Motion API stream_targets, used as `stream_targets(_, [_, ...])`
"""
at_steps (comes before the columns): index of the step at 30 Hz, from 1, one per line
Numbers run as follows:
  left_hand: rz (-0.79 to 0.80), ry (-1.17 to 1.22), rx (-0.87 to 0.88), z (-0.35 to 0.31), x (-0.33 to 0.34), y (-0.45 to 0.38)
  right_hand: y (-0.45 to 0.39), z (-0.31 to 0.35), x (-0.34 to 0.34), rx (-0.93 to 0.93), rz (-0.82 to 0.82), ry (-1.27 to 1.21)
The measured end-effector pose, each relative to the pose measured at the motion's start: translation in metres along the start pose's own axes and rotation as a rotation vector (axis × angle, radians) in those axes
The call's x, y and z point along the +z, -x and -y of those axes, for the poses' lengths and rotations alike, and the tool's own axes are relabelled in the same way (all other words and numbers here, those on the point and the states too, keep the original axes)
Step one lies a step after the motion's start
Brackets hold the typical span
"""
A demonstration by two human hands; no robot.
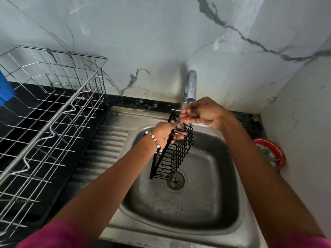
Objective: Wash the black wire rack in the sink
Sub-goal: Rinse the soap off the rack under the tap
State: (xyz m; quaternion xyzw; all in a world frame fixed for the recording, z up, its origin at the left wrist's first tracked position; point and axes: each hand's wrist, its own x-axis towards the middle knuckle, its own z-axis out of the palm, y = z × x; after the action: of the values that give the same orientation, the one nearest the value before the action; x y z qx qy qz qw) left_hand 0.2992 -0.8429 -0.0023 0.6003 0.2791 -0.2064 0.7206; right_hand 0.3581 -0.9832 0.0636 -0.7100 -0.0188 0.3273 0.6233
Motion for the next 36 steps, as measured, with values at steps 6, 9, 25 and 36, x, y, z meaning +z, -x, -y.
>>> stream_targets(6, [0.022,-0.04,-0.003,-0.005,-0.003,0.003,-0.005,0.002,0.008,0.023,0.06,0.03])
stream_targets(9, [0.012,-0.089,0.001,-0.004,-0.001,0.001,-0.007,-0.001,0.005,0.02,-0.005,0.163])
stream_targets(25, [0.068,-0.164,-0.022,0.005,-0.015,-0.002,-0.01,-0.004,0.001,0.054,-0.046,-0.009])
stream_targets(36, [0.173,-0.273,-0.044,0.012,-0.009,0.012,-0.014,-0.006,0.002,0.09,-0.197,0.075])
